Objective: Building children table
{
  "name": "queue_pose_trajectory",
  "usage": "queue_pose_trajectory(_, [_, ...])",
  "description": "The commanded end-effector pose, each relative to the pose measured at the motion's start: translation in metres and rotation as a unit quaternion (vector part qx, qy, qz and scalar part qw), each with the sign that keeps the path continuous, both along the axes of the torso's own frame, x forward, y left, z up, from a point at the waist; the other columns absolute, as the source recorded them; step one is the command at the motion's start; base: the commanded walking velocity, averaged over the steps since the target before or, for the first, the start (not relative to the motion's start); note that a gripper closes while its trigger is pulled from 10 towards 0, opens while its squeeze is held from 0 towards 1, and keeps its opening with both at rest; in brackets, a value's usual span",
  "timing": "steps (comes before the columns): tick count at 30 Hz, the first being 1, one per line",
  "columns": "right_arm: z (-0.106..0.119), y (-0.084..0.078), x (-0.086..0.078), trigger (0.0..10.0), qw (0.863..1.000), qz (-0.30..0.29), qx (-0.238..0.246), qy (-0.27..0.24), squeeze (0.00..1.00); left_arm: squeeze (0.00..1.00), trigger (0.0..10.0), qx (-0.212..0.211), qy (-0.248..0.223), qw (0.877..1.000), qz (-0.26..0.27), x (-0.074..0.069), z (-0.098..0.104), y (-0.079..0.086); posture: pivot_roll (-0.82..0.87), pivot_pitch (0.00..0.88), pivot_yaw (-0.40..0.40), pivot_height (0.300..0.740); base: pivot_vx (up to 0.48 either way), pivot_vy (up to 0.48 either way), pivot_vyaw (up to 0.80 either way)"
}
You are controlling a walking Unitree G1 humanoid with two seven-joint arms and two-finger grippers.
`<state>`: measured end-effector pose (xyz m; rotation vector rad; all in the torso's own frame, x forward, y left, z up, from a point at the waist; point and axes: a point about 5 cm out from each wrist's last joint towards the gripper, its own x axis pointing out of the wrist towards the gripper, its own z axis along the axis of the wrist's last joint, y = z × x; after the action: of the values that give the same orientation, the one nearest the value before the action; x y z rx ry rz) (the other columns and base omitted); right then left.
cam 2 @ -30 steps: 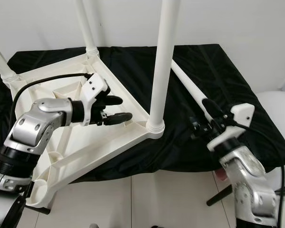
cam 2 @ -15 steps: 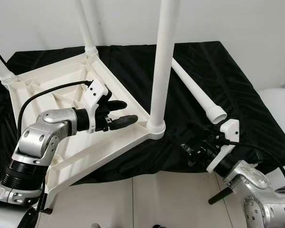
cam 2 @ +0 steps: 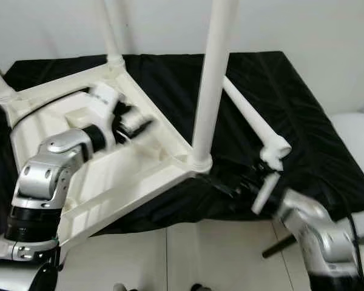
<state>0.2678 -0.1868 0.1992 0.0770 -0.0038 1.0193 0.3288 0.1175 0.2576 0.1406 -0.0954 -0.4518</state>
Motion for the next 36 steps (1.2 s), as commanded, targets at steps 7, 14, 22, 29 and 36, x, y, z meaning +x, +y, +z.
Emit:
queue_pose_trajectory(7, [-0.004, 0.008, 0.019, 10.0, 0.999, 0.049, 0.010, 0.022, 0.00, 0.00, 10.0, -0.007, 0.016, 1.000, 0.014, -0.020, -0.013, -0.010, 0.01, 0.232, -0.007, 0.740, 0.000, 0.000, 0.00])
queue_pose_trajectory(14, [-0.002, 0.019, 0.032, 10.0, 0.995, 0.096, 0.011, 0.030, 0.00, 0.00, 10.0, -0.024, 0.026, 0.999, 0.029, -0.034, -0.017, -0.015, 0.04, 0.260, -0.024, 0.740, 0.000, 0.000, 0.00])
queue_pose_trajectory(22, [0.002, 0.021, 0.046, 10.0, 0.995, 0.094, 0.017, 0.015, 0.00, 0.00, 10.0, -0.018, 0.025, 0.999, 0.040, -0.042, -0.017, -0.012, 0.04, 0.271, -0.023, 0.740, 0.000, 0.000, 0.00])
queue_pose_trajectory(29, [0.009, 0.019, 0.068, 10.0, 0.997, 0.070, 0.031, 0.001, 0.00, 0.00, 10.0, -0.018, 0.035, 0.999, 0.032, -0.049, -0.018, -0.016, 0.04, 0.271, -0.012, 0.740, 0.000, 0.000, 0.00])
queue_pose_trajectory(36, [0.019, 0.011, 0.092, 10.0, 0.999, 0.041, 0.006, -0.015, 0.00, 0.00, 10.0, -0.014, 0.038, 0.999, 0.015, -0.062, -0.014, -0.015, 0.06, 0.306, -0.008, 0.740, 0.000, 0.000, 0.00])
